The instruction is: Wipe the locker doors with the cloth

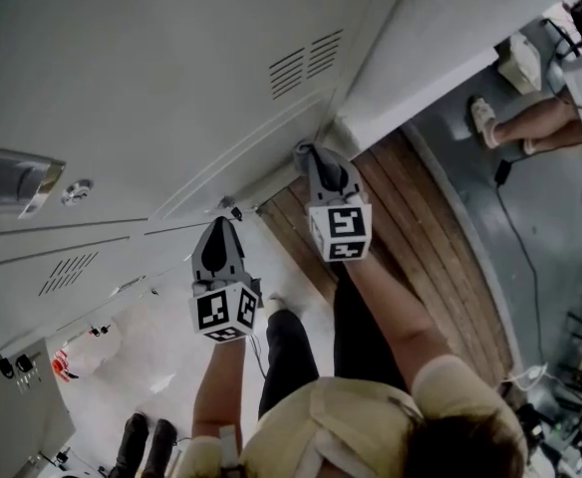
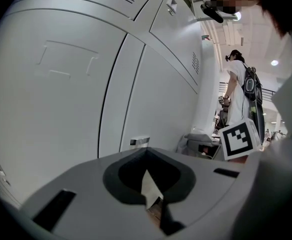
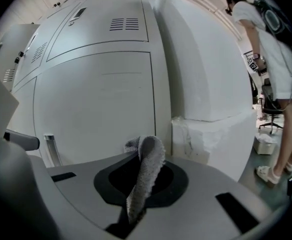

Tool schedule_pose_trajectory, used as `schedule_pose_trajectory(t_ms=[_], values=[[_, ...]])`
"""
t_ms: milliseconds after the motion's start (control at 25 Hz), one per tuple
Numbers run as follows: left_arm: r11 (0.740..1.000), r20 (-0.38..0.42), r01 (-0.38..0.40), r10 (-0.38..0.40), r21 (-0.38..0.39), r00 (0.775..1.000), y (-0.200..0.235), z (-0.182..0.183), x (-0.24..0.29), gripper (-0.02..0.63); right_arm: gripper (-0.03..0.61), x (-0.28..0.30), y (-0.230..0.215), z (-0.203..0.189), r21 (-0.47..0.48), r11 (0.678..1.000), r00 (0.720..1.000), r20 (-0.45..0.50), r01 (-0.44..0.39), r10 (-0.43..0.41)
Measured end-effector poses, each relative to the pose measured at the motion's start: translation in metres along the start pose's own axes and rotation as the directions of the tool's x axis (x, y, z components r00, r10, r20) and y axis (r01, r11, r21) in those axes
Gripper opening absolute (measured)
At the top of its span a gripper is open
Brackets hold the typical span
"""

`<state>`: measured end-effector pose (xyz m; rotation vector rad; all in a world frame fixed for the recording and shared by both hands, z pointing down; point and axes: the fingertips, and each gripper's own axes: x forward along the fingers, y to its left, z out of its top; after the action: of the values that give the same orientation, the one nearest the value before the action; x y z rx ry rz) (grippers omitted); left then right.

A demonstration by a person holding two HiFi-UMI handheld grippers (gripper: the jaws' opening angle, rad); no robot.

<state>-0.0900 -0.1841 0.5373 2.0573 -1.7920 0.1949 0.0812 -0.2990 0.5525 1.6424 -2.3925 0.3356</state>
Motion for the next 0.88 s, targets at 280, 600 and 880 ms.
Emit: schedule_pose_trajectory(t_ms=[280, 600, 880], values=[[1.0, 0.002, 0.014, -0.014, -0.006, 1.0, -0.004, 0.0, 0.003, -0.012, 0.015, -0.002, -0.013, -0.004, 0.017, 0.998, 0.998, -0.015, 0.062, -0.062], [1.0, -0.001, 0.01, -0.01, -0.014, 1.0, 0.004, 0.001, -0.008, -0.012, 0.015, -0.03, -0.004, -0.004, 0.049, 0.996, 0.997, 0.003, 0.074, -0.074], [1.0, -0.015, -0.007, 0.007, -0.013, 1.0, 0.02, -0.012, -0.025, -0.012, 0.015, -0.048, 0.046, -0.026, 0.051, 0.998, 0.999, -0.01, -0.045, 0.045]])
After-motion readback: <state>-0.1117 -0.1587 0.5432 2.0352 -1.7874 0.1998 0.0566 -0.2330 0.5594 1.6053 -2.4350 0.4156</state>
